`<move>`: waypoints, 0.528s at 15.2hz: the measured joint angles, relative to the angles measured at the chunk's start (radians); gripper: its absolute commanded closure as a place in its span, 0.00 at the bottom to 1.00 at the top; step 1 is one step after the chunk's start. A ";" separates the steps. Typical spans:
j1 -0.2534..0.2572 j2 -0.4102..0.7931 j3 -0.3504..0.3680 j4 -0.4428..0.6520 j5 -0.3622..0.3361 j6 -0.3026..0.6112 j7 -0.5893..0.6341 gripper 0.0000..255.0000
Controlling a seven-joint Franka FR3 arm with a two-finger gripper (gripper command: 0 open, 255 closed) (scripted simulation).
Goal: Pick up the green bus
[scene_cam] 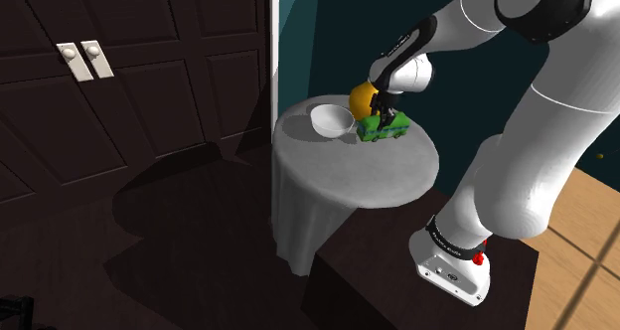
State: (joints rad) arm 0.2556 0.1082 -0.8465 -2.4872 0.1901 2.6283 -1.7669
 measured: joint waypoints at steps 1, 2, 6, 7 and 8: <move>-0.009 0.022 0.009 0.025 0.029 -0.018 -0.018 1.00; -0.010 0.024 0.010 0.031 0.031 -0.031 -0.019 1.00; 0.008 -0.016 -0.018 0.033 -0.050 -0.085 0.040 1.00; 0.014 -0.035 -0.025 0.033 -0.078 -0.099 0.061 1.00; 0.015 -0.048 -0.031 0.037 -0.097 -0.112 0.073 1.00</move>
State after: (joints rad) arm 0.2706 0.0606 -0.8771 -2.4504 0.0935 2.5166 -1.6942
